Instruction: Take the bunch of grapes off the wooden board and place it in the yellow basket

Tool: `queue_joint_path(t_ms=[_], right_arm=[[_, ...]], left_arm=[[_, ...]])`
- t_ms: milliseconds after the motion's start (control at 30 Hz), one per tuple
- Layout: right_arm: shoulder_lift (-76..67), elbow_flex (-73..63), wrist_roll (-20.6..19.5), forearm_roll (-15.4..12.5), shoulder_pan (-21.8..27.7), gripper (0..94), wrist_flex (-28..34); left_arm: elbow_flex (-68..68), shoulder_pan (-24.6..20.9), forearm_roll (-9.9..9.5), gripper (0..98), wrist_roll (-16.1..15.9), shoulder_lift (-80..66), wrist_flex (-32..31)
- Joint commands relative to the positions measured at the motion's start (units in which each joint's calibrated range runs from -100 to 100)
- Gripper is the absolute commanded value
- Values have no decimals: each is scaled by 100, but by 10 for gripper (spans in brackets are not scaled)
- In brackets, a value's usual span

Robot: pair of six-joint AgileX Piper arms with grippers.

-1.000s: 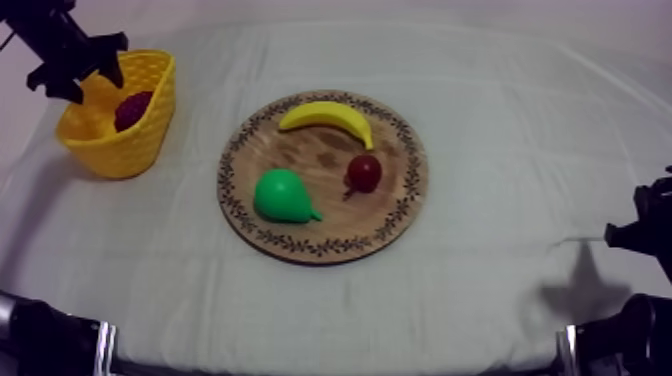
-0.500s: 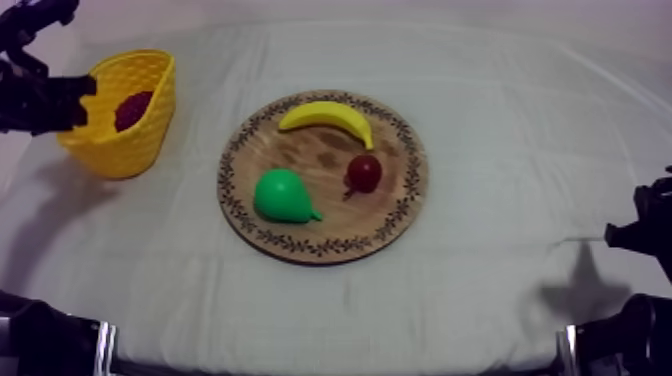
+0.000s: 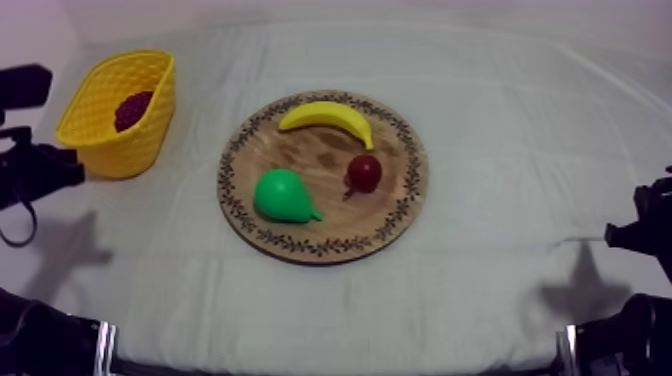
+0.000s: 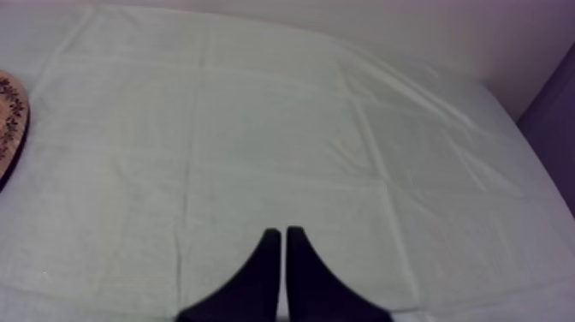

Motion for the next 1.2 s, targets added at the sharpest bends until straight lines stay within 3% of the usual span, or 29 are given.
queue_joint_path(t_ms=[0,100,233,333,467,633,733,1167], right_arm=[[-2,-5,5,-1,0,3,-3],[-2,-5,6,-1,0,3,-3],[-2,-5,3,-1,0,3,-3],[-2,-5,2,-1,0,3,-3],[-2,-5,4,-1,0,3,-3],[-2,-5,6,-1,0,3,-3],[-2,-5,7,-1,0,3,-3],[-2,-5,7,-1,0,3,-3]], left_arm=[[782,-4,-5,1,1,-890,-341],[1272,25,-39,1,118,-1424,-682],[1762,176,-285,1,406,-1936,-980],[1952,267,-350,1,374,-2237,-951],[1935,319,-228,1,317,-2565,-541],[1906,344,-143,1,899,-3204,-307],[1911,348,-132,1,1083,-3673,-276],[2036,329,-125,1,1038,-4244,-299]])
